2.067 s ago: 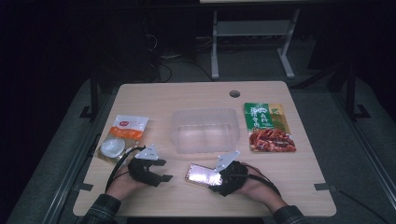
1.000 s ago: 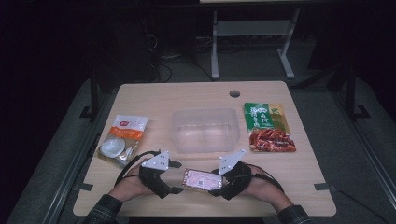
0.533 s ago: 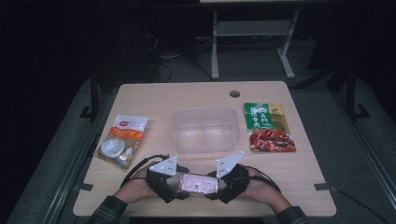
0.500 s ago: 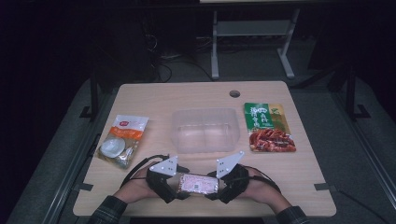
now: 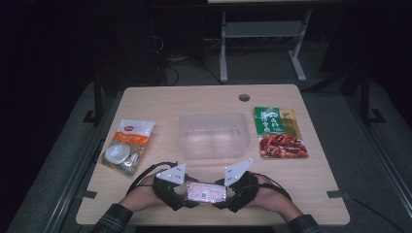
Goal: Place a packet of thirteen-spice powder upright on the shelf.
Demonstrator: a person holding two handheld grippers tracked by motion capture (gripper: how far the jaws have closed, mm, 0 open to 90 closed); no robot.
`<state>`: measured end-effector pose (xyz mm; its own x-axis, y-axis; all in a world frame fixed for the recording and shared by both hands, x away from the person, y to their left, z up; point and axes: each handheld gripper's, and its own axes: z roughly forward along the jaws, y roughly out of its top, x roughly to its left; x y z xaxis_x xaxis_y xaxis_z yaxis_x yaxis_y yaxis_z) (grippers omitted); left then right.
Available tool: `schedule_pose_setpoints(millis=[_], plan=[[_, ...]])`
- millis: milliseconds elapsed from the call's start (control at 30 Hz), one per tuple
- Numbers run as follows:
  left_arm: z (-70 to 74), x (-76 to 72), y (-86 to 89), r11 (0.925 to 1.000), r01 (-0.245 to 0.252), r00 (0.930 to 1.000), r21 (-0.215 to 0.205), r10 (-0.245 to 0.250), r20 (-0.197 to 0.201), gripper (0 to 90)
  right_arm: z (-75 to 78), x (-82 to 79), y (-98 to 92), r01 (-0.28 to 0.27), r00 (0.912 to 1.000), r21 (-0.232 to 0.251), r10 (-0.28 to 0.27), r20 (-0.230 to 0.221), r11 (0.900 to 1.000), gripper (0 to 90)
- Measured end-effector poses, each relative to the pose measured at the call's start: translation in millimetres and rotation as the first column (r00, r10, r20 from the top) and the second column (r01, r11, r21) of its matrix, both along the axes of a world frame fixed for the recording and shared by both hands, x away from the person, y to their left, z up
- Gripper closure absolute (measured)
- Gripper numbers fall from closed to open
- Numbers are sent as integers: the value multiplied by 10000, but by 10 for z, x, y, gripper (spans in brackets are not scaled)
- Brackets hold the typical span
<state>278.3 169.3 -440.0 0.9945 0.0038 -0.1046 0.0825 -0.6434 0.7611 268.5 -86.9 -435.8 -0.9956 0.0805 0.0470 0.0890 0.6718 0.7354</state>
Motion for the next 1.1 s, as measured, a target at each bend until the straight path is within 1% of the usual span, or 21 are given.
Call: schedule_pose_setpoints(millis=[133, 200, 233, 267, 367, 400, 433, 467, 500, 600, 667, 700, 767, 800, 833, 933, 967, 1000, 1033, 1067, 1100], plan=[[3, 8, 5, 10000, 72, 10000, -21, -72, -54, 303, 1, 6, -6, -88, 10000, 64, 88, 26, 9999, 314], [13, 19, 16, 10000, 78, 9998, -51, -79, -194, 307, 6, 12, -14, -119, 9999, 117, 118, 94, 9999, 310], [14, 18, 16, 9999, 33, 9995, -106, -36, -299, 308, 11, 8, -18, -75, 10000, 165, 74, 36, 9998, 307], [14, 18, 16, 9999, 33, 9995, -106, -36, -299, 309, 17, 3, -20, 1, 10000, 222, 0, -56, 9998, 303], [24, 10, 13, 9999, -32, 9995, -102, 29, -327, 313, 14, 12, -26, -1, 10000, 274, 3, -69, 9996, 296], [21, 15, 12, 9999, -104, 9993, -64, 101, -365, 314, 8, 11, -26, 159, 9998, 274, -157, -84, 9995, 267], [21, 17, 15, 9999, -128, 9993, -36, 127, -355, 314, 5, 22, -32, 175, 9998, 244, -174, -52, 9995, 253], [22, 21, 19, 9998, -181, 9991, -37, 180, -391, 314, 10, 15, -37, 331, 9992, 267, -324, -245, 9991, 245], [24, 32, 29, 9998, -191, 9990, -13, 190, -397, 314, 14, 19, -44, 400, 9991, 297, -394, -183, 9988, 236], [33, 48, 63, 9994, -334, 9983, 29, 335, -468, 314, 24, 30, -78, 705, 9974, 356, -698, -204, 9969, 213], [42, 54, 96, 9987, -514, 9976, 43, 516, -471, 314, 28, 33, -109, 910, 9956, 382, -901, -241, 9951, 200], [49, 61, 117, 9985, -525, 9976, 119, 530, -453, 314, 27, 49, -132, 925, 9957, 357, -924, -46, 9951, 194], [51, 60, 150, 9974, -707, 9963, 131, 712, -476, 315, 34, 37, -167, 1224, 9924, 495, -1218, -154, 9912, 186], [55, 69, 170, 9974, -697, 9966, 184, 704, -432, 315, 36, 41, -193, 1252, 9921, 471, -1250, -90, 9910, 185], [57, 67, 187, 9966, -810, 9956, 174, 818, -461, 315, 39, 40, -218, 1347, 9909, 474, -1346, -40, 9898, 181], [66, 90, 240, 9945, -1032, 9933, 193, 1041, -510, 316, 27, 35, -291, 1858, 9826, 409, -1855, -108, 9817, 180], [66, 90, 240, 9945, -1032, 9933, 193, 1041, -510, 316, 19, 34, -313, 2100, 9777, 375, -2096, -141, 9770, 183], [73, 105, 269, 9933, -1152, 9916, 124, 1157, -583, 316, 8, 37, -338, 2322, 9726, 302, -2318, -168, 9722, 184], [80, 109, 283, 9925, -1211, 9911, 151, 1217, -545, 316, 0, 27, -358, 2524, 9673, 209, -2516, -320, 9674, 185], [79, 111, 290, 9917, -1285, 9900, 60, 1286, -584, 316, -7, 11, -375, 2771, 9603, 134, -2765, -372, 9607, 186], [83, 116, 300, 9913, -1315, 9897, 65, 1316, -567, 316, -13, -8, -392, 3078, 9505, 32, -3073, -451, 9515, 186]])
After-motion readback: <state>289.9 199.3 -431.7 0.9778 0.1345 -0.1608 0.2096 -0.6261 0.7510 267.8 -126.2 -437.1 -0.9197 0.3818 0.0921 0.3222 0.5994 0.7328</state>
